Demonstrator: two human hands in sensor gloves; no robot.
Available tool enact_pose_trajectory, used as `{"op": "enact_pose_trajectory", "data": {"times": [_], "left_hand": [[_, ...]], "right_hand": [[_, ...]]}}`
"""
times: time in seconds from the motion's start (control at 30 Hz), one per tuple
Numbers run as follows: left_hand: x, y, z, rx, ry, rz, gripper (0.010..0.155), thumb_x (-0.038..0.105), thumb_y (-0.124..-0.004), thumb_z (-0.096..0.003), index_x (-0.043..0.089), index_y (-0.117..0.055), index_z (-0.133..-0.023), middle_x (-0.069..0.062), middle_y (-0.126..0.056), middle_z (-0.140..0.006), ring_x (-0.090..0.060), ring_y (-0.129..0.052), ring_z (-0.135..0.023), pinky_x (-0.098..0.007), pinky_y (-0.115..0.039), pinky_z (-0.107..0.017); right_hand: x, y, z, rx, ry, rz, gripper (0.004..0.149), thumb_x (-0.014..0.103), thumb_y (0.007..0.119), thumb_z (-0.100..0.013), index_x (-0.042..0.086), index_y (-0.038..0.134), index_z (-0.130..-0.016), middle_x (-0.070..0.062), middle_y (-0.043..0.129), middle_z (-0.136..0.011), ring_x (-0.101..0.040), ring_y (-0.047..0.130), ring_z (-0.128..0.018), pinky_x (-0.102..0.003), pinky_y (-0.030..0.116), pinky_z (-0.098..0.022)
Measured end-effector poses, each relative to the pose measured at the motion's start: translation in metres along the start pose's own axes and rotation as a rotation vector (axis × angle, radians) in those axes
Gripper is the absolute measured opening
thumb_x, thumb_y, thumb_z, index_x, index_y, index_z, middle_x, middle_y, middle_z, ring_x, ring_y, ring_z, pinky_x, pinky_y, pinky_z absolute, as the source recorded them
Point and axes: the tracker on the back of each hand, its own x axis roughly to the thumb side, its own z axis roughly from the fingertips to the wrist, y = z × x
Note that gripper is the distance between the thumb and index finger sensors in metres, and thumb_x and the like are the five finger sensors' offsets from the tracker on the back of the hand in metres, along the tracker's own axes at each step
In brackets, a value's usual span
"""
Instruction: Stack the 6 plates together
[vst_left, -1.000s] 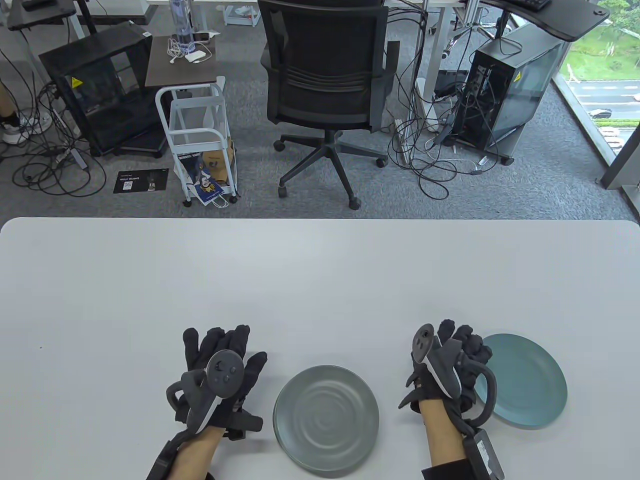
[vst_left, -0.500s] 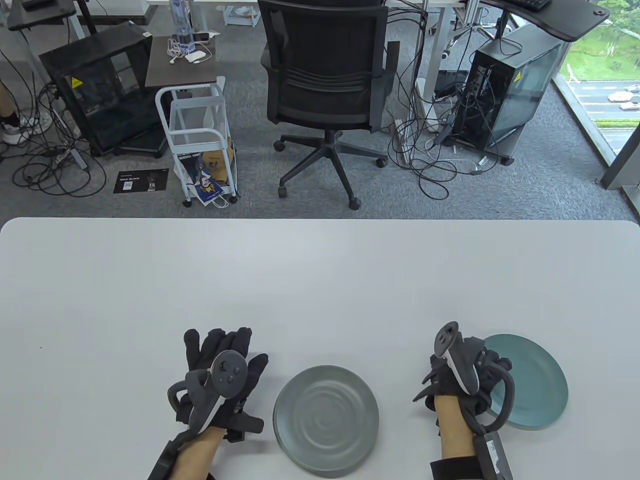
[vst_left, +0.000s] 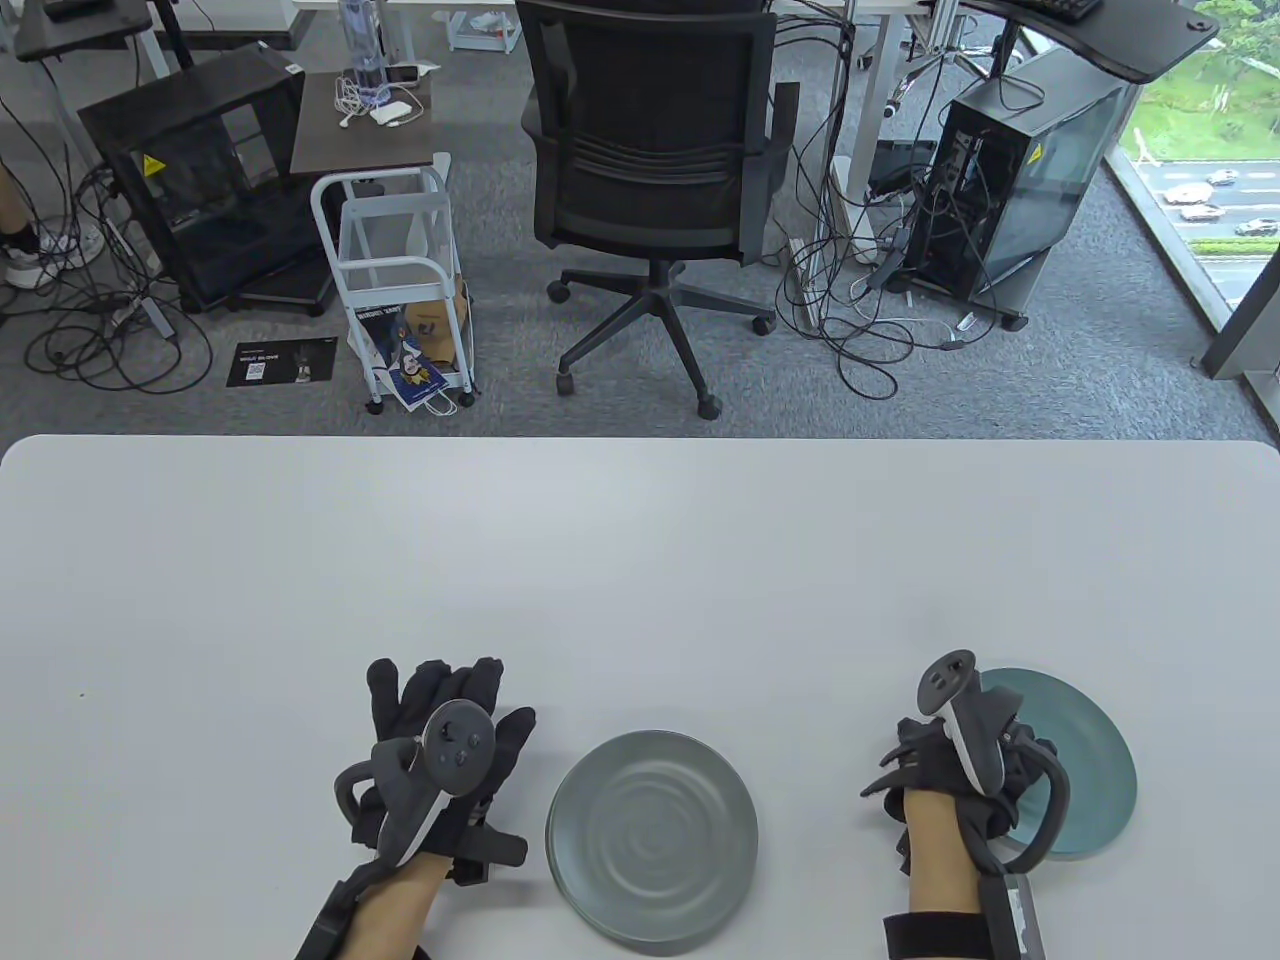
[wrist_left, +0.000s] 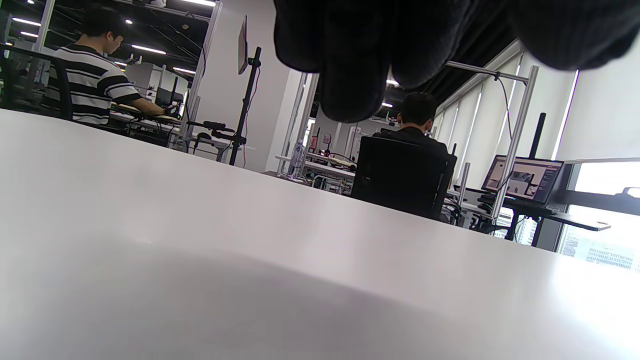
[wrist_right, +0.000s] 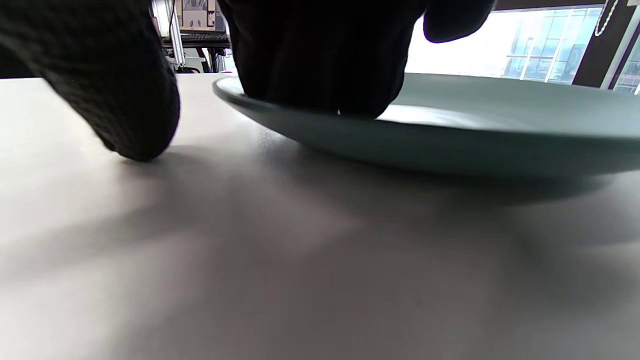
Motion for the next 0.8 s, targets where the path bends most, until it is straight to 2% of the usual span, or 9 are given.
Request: {"op": "enact_pose_trajectory", "data": {"times": [0.1, 0.57, 0.8], "left_hand": [[0.0001, -0.0001, -0.0004, -0.007, -0.001, -0.003, 0.068, 0.067, -0.074, -0.0299, 0.04, -0.072, -0.093, 0.014, -0.088, -0.095, -0.011, -0.069, -0.106, -0.046, -0.02, -0.092], [-0.0016, -0.0013, -0.0015, -0.023, 0.004, 0.004, 0.067, 0.067, -0.074, -0.03, 0.04, -0.073, -0.092, 0.014, -0.089, -0.093, -0.011, -0.07, -0.105, -0.046, -0.02, -0.092], [-0.0018, -0.0012, -0.0014, -0.022, 0.004, 0.004, 0.067, 0.067, -0.074, -0.0302, 0.04, -0.073, -0.092, 0.014, -0.089, -0.093, -0.011, -0.07, -0.105, -0.046, -0.02, -0.092]], "right_hand": [[-0.0045, 0.0007, -0.0019, -0.017, -0.001, -0.032, 0.063, 0.054, 0.086, -0.049, 0.02, 0.063, -0.097, 0.002, 0.079, -0.082, -0.026, 0.073, -0.087, -0.058, 0.043, -0.077], [-0.0088, 0.0, 0.0006, -0.08, -0.011, -0.066, 0.053, 0.05, 0.088, -0.049, 0.021, 0.072, -0.09, 0.005, 0.086, -0.072, -0.022, 0.081, -0.082, -0.056, 0.048, -0.076], [-0.0108, 0.0008, -0.0003, -0.052, 0.006, -0.051, 0.059, 0.055, 0.091, -0.046, 0.022, 0.071, -0.091, 0.007, 0.085, -0.072, -0.02, 0.08, -0.083, -0.056, 0.047, -0.076]]}}
